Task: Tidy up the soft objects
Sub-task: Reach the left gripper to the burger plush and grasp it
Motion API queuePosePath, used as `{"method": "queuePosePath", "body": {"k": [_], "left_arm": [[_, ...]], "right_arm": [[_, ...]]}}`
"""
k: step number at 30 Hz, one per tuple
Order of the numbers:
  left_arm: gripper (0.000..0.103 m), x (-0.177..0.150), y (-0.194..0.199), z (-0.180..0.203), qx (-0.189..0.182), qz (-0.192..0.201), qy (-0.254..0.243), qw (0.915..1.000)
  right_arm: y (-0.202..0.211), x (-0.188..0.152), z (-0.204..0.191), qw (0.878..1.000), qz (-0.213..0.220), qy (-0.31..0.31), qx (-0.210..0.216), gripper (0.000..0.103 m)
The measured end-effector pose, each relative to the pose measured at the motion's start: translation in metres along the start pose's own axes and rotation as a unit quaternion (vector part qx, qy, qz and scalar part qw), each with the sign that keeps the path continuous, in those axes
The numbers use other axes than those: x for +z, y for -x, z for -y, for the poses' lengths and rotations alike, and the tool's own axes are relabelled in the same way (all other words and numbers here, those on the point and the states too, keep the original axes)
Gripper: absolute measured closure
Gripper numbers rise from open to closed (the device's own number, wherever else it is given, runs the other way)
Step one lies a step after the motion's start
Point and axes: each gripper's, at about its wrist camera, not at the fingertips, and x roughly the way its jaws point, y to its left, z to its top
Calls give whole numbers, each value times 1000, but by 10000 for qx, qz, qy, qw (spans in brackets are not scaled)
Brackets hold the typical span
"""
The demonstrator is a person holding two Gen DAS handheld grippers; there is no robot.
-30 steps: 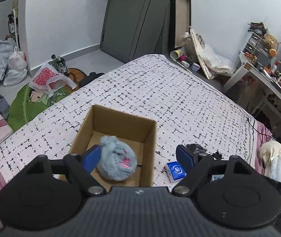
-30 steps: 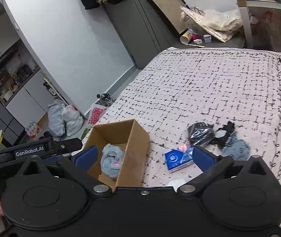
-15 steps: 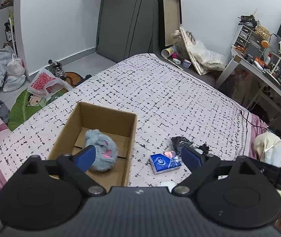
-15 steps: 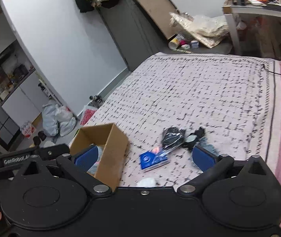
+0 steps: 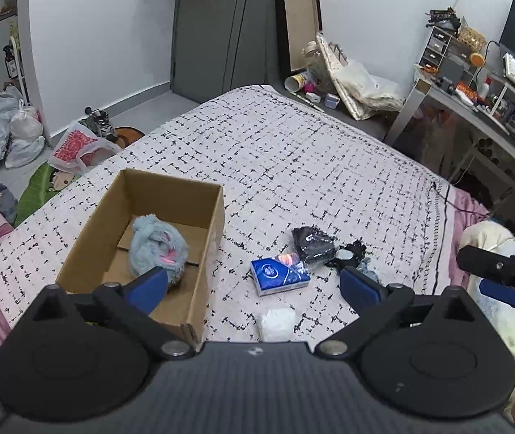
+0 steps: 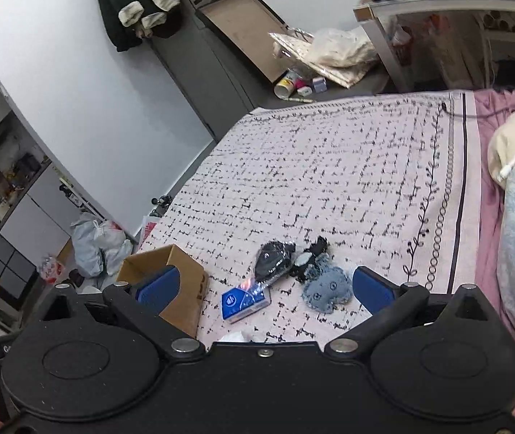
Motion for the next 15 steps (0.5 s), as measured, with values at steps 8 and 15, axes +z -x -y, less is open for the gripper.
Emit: {"method": "queuePosePath", "body": {"k": [8,15], "left_arm": [[2,-26,-16,15,62,-165,75,9998],[2,-46,-36,18,196,-362,326,9986]], "right_arm": [[-14,-5,26,9991,-258,-330,16,0],[-12,-7,40,9983,-268,-510,5,0]]}}
